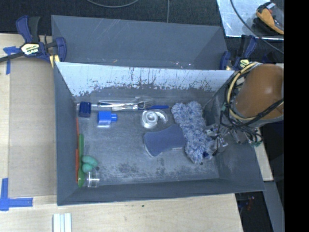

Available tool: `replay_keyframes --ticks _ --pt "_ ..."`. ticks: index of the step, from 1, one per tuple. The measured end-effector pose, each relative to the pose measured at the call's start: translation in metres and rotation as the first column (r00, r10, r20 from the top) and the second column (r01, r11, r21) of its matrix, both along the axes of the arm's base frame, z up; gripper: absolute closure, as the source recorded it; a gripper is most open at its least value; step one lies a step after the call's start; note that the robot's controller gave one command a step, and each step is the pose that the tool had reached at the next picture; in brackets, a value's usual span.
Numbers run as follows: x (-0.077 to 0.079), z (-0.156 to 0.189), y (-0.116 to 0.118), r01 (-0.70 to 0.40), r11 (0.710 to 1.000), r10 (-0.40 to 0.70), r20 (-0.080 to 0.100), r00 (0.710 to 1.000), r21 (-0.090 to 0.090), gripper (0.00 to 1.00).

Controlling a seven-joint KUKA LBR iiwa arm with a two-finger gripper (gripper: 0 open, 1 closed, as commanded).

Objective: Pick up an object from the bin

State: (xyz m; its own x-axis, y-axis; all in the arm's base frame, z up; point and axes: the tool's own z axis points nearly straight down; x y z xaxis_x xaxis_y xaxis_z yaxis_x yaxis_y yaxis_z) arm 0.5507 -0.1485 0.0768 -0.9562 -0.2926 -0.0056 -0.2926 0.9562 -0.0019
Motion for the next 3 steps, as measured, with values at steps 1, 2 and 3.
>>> replay_keyframes --ticks 1,2,3 --pt "-0.004 -0.002 -0.001 -0.241 0.971 0.241 -0.001 0.971 -0.002 1.00" --pt "-0.005 0.004 -0.002 -0.375 0.927 0.375 -0.002 0.927 -0.001 1.00" --pt "-0.005 0.016 -0.002 -0.368 0.930 0.368 0.000 0.930 -0.002 1.00"
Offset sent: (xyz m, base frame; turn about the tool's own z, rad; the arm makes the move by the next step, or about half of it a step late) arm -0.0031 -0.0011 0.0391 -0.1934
